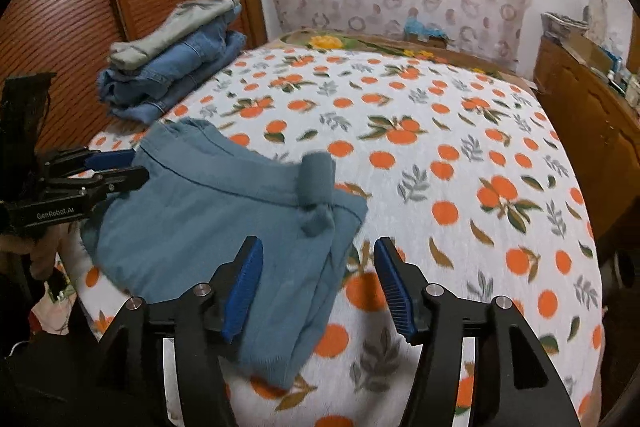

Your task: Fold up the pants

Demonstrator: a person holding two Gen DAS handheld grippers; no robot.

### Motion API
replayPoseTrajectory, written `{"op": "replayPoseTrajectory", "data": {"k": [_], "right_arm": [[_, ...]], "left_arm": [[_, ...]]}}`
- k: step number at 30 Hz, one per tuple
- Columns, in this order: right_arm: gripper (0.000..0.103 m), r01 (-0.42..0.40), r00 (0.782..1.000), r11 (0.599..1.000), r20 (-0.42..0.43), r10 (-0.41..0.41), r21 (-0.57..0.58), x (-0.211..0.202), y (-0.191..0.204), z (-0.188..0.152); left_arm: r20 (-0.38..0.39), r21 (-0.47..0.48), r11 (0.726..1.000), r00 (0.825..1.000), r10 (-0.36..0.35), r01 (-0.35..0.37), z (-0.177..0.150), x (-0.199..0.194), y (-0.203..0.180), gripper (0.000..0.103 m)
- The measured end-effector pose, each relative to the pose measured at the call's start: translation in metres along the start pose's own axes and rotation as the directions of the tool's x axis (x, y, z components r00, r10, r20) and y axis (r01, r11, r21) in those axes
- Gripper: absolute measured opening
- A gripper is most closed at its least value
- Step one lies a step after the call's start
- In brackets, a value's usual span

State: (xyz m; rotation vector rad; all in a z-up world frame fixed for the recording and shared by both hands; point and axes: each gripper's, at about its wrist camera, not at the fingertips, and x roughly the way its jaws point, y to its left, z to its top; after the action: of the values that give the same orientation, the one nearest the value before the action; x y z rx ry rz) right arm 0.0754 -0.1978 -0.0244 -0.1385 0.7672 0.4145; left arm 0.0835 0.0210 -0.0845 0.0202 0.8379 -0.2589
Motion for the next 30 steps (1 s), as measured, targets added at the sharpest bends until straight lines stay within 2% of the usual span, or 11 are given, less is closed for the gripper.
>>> {"op": "replayPoseTrajectory", "data": {"k": [4,8,10,12,15,25,30], "right_arm": [[0.061,0.039,0.999,0.999,-0.019,-0.039,-0.01,0.001,0.01,-0.003],[0.063,0.037,0.999,0.999,-0.016,-0.037,-0.002,-0.001,0.016,-0.006],[0.065,0.029,0.999,1.0,-0.015,-0.029,0.006,-0.002,0.016,-0.009],[0.066,0.027,0.999,1.0,-0.018,-0.027,0.009,-0.002,0.015,-0.011],[0.067,0.039,0.999,0.999,-0.024,-0.039,0.006,-0.003,0.015,-0.015],[0.067,0.019,1.0,0.999,0.005,-0.019,0.029,-0.014,0.009,-0.019],[0.067,0.026,0.999,1.0,0.032,-0.027,0.017,-0.021,0.007,-0.015]], "left_arm": [[-0.006,-0.006,1.0,1.0,0.001,-0.001,-0.002,0.003,0.001,0.052],[-0.008,-0.03,0.999,1.0,-0.012,0.012,-0.004,0.006,0.006,0.054],[-0.003,-0.036,0.999,1.0,-0.005,0.005,-0.005,0.006,0.007,0.064],[0.005,-0.04,0.999,1.0,0.018,-0.018,-0.006,0.007,0.008,0.07],[0.014,-0.044,0.999,1.0,0.022,-0.021,-0.008,0.007,0.01,0.072],[0.001,-0.056,0.998,1.0,0.002,-0.002,-0.004,0.005,0.012,0.072],[0.017,-0.074,0.997,0.999,-0.037,0.038,0.007,0.003,0.015,0.059]]}}
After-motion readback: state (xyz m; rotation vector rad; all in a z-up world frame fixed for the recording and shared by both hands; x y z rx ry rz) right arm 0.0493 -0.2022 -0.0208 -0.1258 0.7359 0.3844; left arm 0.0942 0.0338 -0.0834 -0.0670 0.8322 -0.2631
